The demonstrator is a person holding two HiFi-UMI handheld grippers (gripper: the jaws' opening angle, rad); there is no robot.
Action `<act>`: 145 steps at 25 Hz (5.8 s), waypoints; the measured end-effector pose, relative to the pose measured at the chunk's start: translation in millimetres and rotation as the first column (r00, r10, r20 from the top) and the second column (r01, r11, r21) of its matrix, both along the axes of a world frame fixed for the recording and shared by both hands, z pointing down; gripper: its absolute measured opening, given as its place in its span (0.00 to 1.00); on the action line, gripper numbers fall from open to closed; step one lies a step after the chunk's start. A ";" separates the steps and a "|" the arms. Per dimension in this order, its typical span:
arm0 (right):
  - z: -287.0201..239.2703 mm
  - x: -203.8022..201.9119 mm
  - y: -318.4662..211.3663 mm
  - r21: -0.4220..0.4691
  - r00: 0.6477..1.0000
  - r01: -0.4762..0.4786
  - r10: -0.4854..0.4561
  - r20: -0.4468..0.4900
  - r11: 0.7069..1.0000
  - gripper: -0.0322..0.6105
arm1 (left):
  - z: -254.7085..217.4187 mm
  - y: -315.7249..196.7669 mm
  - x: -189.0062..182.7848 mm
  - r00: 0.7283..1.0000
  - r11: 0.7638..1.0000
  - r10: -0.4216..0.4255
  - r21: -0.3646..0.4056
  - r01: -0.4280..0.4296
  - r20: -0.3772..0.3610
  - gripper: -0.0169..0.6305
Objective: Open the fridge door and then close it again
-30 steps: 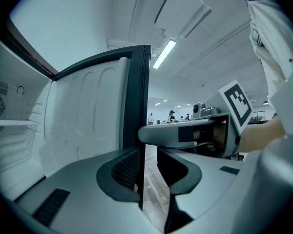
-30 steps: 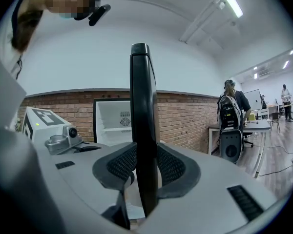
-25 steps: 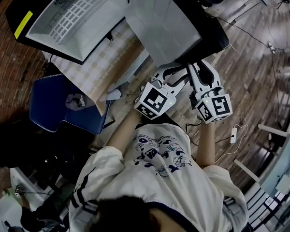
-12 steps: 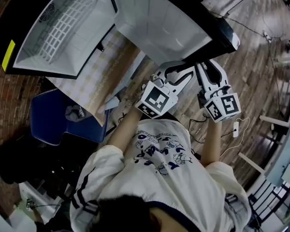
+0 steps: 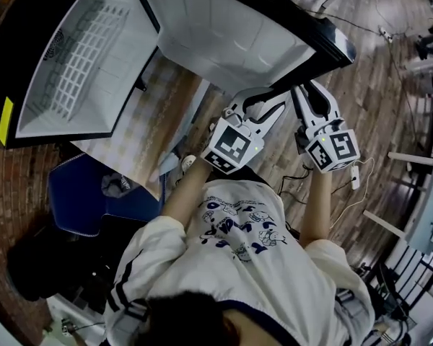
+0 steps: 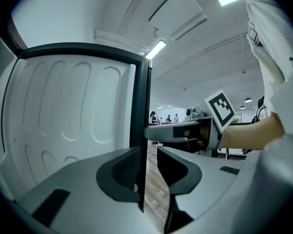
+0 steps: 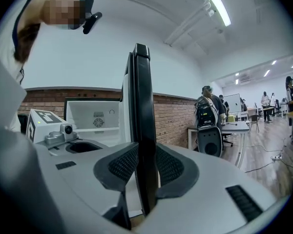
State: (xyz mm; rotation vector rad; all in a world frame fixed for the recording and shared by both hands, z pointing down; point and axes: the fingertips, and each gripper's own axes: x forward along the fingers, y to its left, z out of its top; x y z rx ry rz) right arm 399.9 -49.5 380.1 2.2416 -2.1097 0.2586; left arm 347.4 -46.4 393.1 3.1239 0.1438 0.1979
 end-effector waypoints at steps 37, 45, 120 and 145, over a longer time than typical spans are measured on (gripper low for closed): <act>-3.2 79.8 -36.0 0.024 0.990 -0.115 0.112 0.082 0.993 0.18 | -17.8 -27.5 27.6 0.997 0.998 -0.061 -0.020 0.061 -0.039 0.21; -2.1 93.8 -44.2 0.028 0.997 -0.024 0.022 0.074 0.999 0.17 | -13.1 -33.7 62.0 0.994 0.994 -0.106 -0.021 0.106 -0.025 0.21; 3.6 -216.1 28.2 -0.059 0.970 0.241 -0.243 -0.025 0.969 0.17 | 15.7 25.3 -170.4 0.938 0.937 -0.347 -0.041 0.347 0.017 0.21; 7.3 -370.2 -21.7 -0.108 0.841 0.534 -0.540 -0.032 0.839 0.16 | 20.4 -39.4 -303.9 0.769 0.769 -0.639 -0.024 0.639 -0.009 0.22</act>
